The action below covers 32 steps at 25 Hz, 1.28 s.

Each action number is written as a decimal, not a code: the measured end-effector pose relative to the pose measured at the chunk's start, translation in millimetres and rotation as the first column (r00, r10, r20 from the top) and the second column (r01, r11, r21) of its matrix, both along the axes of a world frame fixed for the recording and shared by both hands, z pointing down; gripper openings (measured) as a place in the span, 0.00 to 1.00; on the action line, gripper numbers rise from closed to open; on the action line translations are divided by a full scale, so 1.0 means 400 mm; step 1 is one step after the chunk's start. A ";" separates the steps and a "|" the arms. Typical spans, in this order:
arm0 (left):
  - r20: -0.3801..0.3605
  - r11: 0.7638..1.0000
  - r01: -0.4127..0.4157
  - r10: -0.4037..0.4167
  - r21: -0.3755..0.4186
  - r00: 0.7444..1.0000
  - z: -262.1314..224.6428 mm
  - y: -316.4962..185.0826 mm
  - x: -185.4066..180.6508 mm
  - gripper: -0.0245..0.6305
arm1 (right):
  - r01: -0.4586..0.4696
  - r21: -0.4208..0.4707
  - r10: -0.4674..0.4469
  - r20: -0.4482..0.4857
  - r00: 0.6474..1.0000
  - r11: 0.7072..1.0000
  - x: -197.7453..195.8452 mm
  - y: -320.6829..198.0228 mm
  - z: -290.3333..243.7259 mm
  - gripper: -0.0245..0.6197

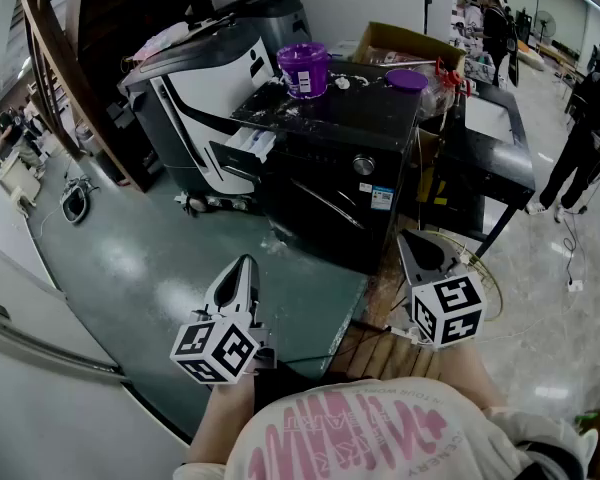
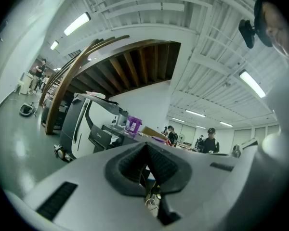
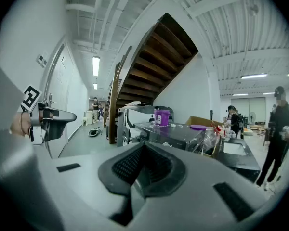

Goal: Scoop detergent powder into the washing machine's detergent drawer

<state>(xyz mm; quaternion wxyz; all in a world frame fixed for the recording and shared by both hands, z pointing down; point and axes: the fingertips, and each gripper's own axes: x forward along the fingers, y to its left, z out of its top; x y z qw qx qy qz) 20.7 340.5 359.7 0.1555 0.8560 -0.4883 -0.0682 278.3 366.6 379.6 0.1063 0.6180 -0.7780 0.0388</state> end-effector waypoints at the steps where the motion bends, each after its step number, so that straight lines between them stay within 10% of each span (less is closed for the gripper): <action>1: -0.002 1.000 -0.008 0.008 0.007 1.000 -0.002 -0.003 0.004 0.04 | -0.005 -0.009 0.005 0.010 1.000 1.000 0.004 -0.004 0.013 0.03; 19: -0.059 0.995 -0.033 0.027 -0.097 0.998 0.145 -0.326 -0.082 0.04 | -0.022 -0.156 0.041 0.117 0.992 0.988 -0.120 -0.339 0.185 0.04; 32: -0.085 0.958 -0.271 0.263 -0.098 0.961 -0.039 -0.794 -0.089 0.04 | -0.030 -0.233 0.109 0.338 0.935 0.972 -0.270 -0.800 -0.005 0.04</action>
